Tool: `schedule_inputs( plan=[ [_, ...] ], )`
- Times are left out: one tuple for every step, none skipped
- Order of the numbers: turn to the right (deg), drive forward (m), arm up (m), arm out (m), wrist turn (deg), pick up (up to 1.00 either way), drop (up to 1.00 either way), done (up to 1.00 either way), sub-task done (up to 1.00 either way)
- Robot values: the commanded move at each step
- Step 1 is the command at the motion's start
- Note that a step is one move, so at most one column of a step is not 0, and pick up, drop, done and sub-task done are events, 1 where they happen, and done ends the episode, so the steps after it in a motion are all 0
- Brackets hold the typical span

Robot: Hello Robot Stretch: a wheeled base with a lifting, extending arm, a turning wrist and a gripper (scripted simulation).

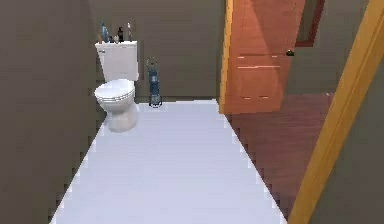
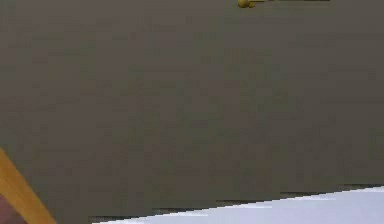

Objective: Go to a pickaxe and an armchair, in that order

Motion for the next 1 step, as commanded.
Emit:
schedule_inputs(
  plan=[
    [0.0,1.00,0.00,0.00,0.0,0.00,0.00,0.00,0.00]
  ],
)
